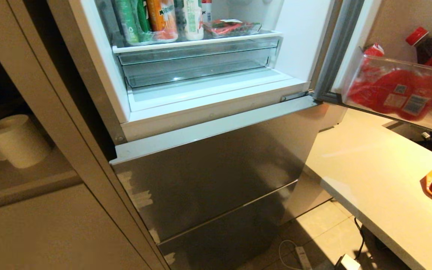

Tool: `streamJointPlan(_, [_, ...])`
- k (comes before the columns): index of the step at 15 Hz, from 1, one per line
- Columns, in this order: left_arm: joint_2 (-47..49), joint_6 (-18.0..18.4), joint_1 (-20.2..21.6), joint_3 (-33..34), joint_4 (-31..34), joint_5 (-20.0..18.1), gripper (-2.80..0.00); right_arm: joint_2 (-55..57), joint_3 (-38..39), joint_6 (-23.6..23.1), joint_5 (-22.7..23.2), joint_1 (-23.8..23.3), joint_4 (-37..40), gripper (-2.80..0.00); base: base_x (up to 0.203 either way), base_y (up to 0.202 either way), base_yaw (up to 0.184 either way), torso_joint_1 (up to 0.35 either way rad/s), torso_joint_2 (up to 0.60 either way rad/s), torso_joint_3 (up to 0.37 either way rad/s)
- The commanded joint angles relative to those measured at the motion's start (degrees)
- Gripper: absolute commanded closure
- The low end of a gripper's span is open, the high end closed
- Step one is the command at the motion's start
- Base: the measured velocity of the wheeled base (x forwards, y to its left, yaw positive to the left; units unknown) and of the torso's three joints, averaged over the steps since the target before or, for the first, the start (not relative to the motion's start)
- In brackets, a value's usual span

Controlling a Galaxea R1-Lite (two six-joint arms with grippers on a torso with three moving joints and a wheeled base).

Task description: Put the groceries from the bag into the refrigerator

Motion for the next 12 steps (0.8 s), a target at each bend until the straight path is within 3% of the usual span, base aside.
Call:
streamJointPlan(1, [0.0,-0.02,0.01,0.0,0.04,0.0,0.0,0.63,-0.27,0.01,0.03,0.03,1.27,-2.8,0.0,0.0,0.0,0.0,0.0,0.0])
streamJointPlan(4, [0.0,-0.02,0.01,0.0,0.07,0.0,0.0,-2.43,0.67,0.03,2.57,0.3,5.48,-2.8,0.0,0.0,0.0,0.0,0.0,0.0])
streamJointPlan(7, [0.0,-0.02,0.01,0.0,-0.02,0.0,0.0,-8.24,0.68,-1.54,9.37,0.38,13.13,-2.8,0.0,0.0,0.0,0.0,0.0,0.0])
streamJointPlan(12, [0.0,0.02,-0.08,0.0,0.0,0.0,0.0,-15.76,4.63,-2.12,10.28,3.02,17.81,-2.8,0.0,0.0,0.0,0.0,0.0,0.0])
